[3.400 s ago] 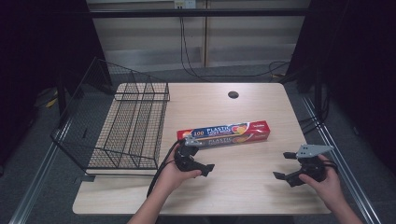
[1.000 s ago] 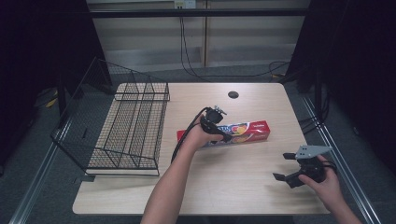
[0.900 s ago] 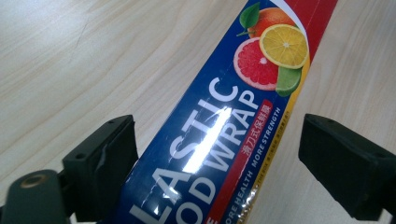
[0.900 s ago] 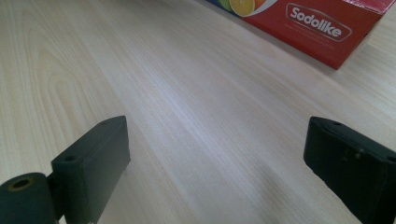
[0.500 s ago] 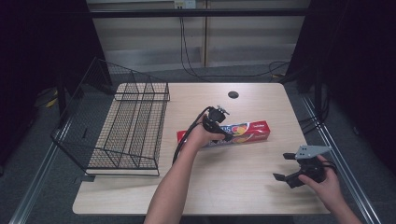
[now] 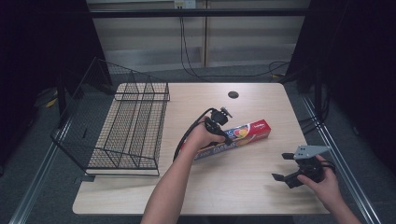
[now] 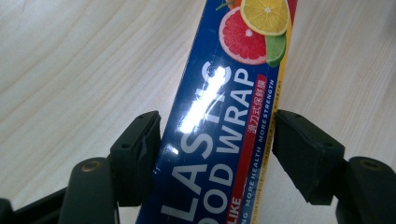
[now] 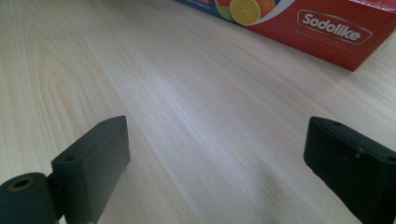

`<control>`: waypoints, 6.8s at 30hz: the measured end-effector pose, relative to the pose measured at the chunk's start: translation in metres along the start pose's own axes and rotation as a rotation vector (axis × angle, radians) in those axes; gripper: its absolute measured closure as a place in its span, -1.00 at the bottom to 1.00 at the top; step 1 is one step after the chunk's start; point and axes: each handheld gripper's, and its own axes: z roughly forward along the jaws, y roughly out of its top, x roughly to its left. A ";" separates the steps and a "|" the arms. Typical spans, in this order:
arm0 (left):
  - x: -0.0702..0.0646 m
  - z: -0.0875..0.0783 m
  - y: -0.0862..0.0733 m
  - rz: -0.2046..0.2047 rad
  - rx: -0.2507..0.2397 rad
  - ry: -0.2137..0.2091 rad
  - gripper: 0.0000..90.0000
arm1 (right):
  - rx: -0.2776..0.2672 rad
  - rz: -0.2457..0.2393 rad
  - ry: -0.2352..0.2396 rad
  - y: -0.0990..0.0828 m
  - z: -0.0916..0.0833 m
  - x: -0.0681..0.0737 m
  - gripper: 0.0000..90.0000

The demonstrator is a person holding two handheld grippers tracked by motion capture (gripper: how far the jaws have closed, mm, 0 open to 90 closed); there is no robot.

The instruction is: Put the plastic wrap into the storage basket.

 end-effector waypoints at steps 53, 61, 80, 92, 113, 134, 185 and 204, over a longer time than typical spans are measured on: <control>0.004 -0.104 0.024 -0.180 0.010 0.148 -0.02 | -0.017 0.001 -0.008 0.000 -0.003 -0.002 -0.86; 0.011 -0.124 0.018 -0.215 -0.003 0.169 -0.02 | -0.017 -0.006 -0.006 0.000 -0.002 -0.002 -0.86; 0.018 -0.157 0.008 -0.279 -0.019 0.206 -0.02 | -0.014 -0.012 -0.008 0.001 0.001 -0.001 -0.88; 0.025 -0.190 -0.001 -0.311 -0.009 0.238 -0.02 | -0.008 -0.013 -0.002 0.001 0.002 0.000 -0.88; 0.033 -0.231 -0.011 -0.365 -0.013 0.286 -0.02 | -0.007 -0.012 0.004 0.002 0.002 0.000 -0.88; 0.040 -0.269 -0.029 -0.427 -0.020 0.327 -0.02 | -0.013 -0.011 0.002 0.002 0.003 0.000 -0.88; 0.059 -0.331 -0.081 -0.578 -0.046 0.423 -0.02 | -0.015 -0.016 -0.010 0.003 0.002 0.000 -0.88; 0.069 -0.343 -0.101 -0.646 -0.065 0.461 -0.02 | -0.012 -0.020 -0.006 0.004 0.004 0.001 -0.88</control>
